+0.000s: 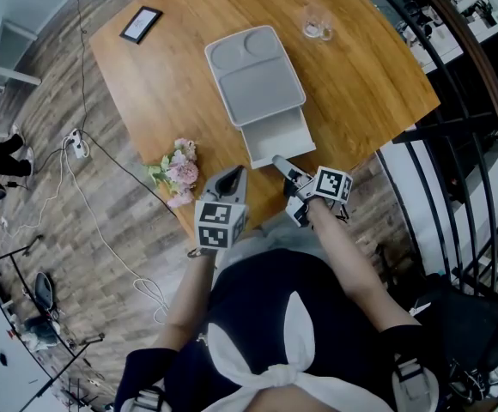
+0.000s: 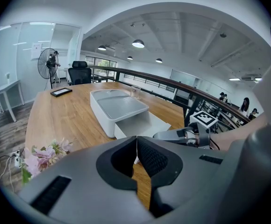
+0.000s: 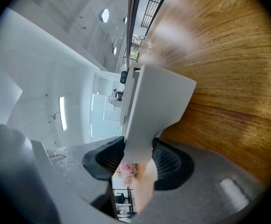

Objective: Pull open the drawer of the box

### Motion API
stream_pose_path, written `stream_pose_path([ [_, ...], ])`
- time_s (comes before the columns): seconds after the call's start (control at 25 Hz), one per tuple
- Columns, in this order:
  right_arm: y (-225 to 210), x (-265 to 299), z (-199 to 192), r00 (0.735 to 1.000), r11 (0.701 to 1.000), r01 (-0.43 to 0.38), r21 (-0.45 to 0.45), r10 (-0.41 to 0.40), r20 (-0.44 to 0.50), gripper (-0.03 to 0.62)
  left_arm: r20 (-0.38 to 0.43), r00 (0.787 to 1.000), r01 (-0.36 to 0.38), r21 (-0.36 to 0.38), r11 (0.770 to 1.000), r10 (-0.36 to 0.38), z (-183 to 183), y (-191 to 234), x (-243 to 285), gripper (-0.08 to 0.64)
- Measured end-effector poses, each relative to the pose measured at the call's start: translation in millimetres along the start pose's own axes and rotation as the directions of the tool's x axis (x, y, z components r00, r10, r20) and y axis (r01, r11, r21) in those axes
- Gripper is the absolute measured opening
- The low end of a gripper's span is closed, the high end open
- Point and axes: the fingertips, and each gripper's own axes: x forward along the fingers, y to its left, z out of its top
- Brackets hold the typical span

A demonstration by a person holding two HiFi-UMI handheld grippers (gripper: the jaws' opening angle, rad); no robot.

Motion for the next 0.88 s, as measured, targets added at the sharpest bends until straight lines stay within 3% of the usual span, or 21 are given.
stream_pose_path([
  [0.88,-5,-24,-17,1.0,1.0,0.017,-0.006,-0.017,-0.012,0.187,-0.012,1.0,0.004,-0.037,0.999,-0.005,-25,-13,-5,0.018],
])
